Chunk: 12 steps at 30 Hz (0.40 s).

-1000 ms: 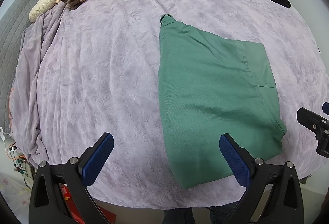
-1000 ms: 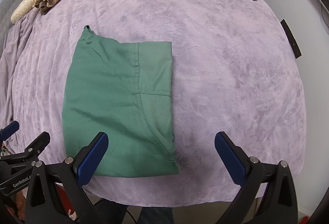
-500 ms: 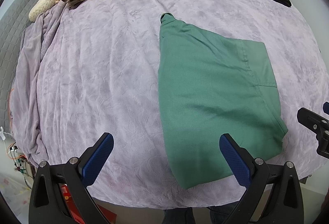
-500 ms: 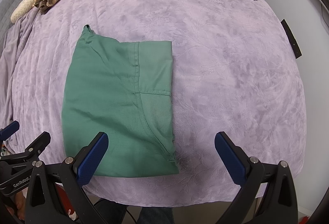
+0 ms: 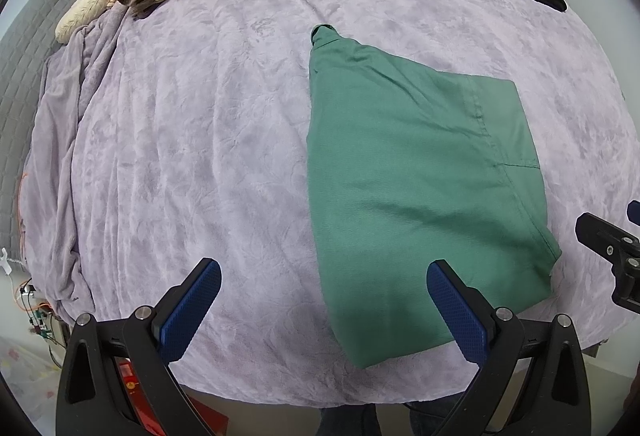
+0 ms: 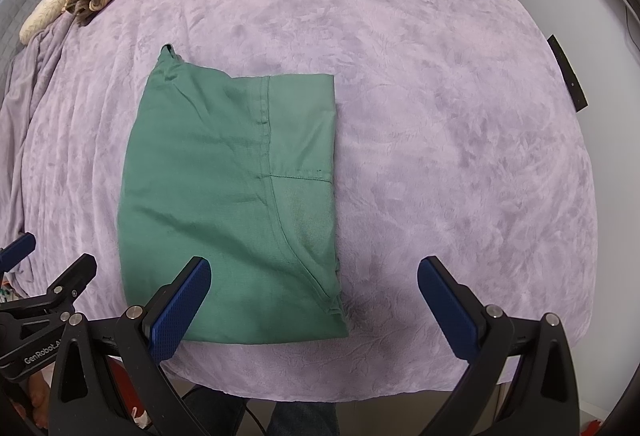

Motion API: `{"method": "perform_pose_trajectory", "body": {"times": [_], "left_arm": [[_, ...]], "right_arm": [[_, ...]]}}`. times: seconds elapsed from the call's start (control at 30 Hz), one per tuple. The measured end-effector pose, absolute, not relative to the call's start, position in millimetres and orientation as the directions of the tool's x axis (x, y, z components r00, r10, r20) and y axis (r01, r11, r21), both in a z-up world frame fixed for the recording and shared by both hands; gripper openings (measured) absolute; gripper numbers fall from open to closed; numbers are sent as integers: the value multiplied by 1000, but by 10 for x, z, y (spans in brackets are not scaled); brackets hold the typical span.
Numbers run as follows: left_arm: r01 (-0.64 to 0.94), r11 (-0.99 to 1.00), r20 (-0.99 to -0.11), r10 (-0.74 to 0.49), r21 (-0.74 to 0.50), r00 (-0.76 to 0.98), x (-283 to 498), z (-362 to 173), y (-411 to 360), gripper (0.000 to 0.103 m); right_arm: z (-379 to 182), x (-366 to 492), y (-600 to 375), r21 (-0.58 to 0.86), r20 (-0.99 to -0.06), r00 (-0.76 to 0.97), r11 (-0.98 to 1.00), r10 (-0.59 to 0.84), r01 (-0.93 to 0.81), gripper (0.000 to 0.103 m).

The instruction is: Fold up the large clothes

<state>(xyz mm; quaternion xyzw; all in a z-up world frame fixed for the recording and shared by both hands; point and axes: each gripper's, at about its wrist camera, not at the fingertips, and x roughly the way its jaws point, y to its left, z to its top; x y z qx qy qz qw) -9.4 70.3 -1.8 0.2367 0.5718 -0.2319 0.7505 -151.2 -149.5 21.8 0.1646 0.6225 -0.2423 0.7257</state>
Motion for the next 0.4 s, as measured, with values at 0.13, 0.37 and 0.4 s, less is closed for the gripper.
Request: {"method": "perform_pose_trajectory", "body": {"times": [0.13, 0.37, 0.4], "left_arm": [[622, 778, -970, -75, 90, 233, -65, -30, 702, 103], [630, 772, -969, -81, 88, 234, -55, -25, 690, 103], [630, 772, -969, -81, 86, 232, -52, -27, 688, 103]], "right_arm": [[210, -1507, -1515, -63, -984, 106, 830, -146, 555, 103], [200, -1485, -1563, -64, -985, 101, 831, -143, 553, 103], [198, -1489, -1568, -64, -985, 100, 831, -143, 553, 103]]}}
